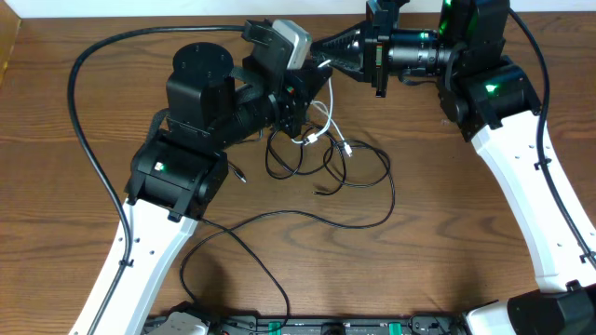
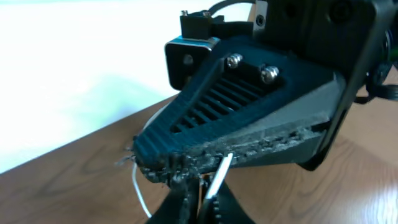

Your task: Untangle cables

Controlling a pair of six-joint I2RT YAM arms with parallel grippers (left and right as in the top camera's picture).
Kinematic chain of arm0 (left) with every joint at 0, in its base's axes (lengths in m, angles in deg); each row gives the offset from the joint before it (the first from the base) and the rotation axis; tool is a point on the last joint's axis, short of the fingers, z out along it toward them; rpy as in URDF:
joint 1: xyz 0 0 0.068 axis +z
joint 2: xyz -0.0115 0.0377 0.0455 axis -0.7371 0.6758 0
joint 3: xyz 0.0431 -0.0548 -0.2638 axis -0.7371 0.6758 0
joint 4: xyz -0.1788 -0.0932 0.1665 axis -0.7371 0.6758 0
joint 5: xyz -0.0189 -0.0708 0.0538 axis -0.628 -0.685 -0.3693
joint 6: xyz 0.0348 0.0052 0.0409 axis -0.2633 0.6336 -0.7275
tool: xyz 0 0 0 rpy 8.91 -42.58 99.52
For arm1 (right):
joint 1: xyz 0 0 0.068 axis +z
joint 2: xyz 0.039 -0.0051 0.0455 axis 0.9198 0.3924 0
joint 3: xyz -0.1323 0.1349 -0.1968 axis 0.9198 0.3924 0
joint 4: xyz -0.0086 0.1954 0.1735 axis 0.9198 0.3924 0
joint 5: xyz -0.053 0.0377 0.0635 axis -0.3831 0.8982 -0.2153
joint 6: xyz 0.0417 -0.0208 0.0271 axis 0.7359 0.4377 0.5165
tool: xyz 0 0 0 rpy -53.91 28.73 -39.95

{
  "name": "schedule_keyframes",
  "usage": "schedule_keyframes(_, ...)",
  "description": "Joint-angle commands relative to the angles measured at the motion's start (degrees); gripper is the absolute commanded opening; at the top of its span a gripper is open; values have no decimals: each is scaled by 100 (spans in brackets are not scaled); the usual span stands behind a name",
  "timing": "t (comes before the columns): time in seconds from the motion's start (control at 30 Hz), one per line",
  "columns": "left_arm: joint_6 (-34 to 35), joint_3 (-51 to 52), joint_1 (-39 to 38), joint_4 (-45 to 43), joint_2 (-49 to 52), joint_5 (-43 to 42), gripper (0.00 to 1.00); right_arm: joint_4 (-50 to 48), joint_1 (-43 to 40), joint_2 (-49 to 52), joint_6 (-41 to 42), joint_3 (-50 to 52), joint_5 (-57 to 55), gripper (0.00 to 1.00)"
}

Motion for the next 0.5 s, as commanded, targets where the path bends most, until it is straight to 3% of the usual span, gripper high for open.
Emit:
schedule_keyframes(0.0, 133, -55, 13, -22, 2, -70, 8, -33, 20, -52, -39, -11, 114, 1)
schedule_keyframes(0.1, 323, -55, 13, -28, 0, -68, 8, -35, 0, -50, -496, -11, -101, 4)
schedule_keyframes(0.17, 452, -55, 13, -26, 0, -68, 7, -28, -66, -52, -1209, -11, -404, 6)
schedule_keyframes(0.2, 470, -55, 13, -7, 0, -68, 7, -9, -131, -50, -1716, -11, -577, 13)
schedule_keyframes(0.3, 468, -55, 13, 142, 0, -13, 7, 256, -337, -50, -3136, -11, -881, 49)
schedule_keyframes(0.37, 468, -55, 13, 295, 0, 267, 7, 601, -496, -50, -3991, -11, -901, 84)
schedule_keyframes(0.4, 468, -55, 13, 378, 0, 415, 8, 885, -599, -50, -4404, -11, -966, 97)
schedule_keyframes(0.47, 468, -55, 13, 448, 0, 581, 8, 1602, -809, -52, -5112, -11, -1316, 99)
